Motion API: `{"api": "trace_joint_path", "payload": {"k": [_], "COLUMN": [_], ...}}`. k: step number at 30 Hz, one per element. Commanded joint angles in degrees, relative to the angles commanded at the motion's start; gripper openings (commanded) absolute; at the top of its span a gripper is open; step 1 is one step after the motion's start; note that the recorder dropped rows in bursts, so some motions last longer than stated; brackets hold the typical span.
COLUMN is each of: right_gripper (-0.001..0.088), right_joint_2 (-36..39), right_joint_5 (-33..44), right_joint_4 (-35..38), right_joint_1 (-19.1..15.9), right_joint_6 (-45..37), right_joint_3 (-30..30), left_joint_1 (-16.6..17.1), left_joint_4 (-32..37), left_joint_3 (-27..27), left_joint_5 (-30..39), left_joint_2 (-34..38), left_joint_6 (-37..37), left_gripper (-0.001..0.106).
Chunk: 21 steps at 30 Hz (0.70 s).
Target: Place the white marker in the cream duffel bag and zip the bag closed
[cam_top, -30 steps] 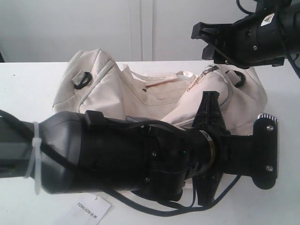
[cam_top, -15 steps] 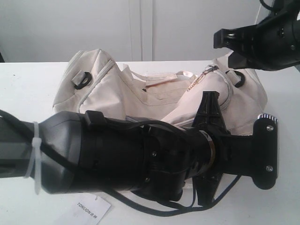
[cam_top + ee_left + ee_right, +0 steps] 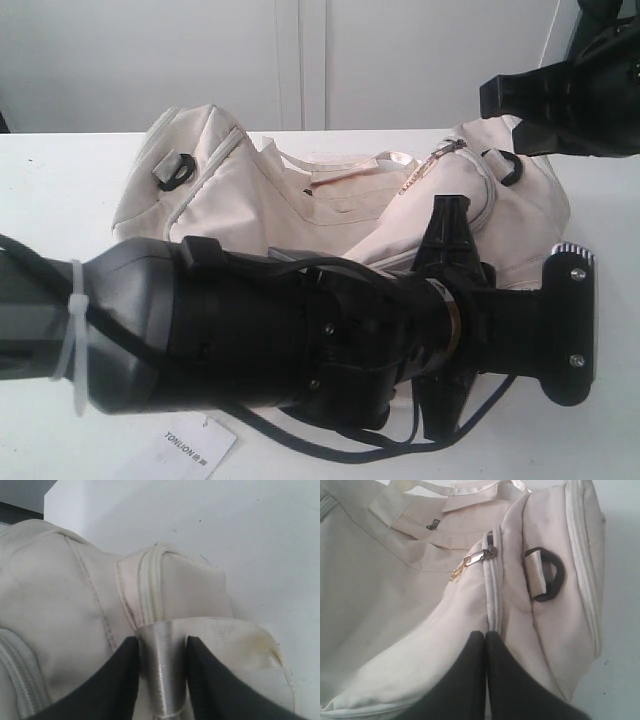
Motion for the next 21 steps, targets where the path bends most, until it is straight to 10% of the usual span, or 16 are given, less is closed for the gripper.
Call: {"api": "trace_joint_path", "payload": {"k": [7, 21], "right_gripper": [0.0000, 0.0000], "right_joint_2": [0.00, 0.00], "right_joint_5": [0.00, -0.36], "right_joint_4": [0.00, 0.27], "right_joint_1": [0.00, 0.00], "right_joint_6": [0.00, 0.00], "right_joint_3": [0.00, 0.00], "left_joint_1": [-0.35, -0.35], "left_joint_4": [-2.33, -29.91], "left_joint_3": [0.00, 0.00], "left_joint_5": [1.25, 17.76], "left_joint_2": [-1.60, -12.92], "left_joint_6": [0.00, 0.00], "left_gripper": [0.050, 0.049]}}
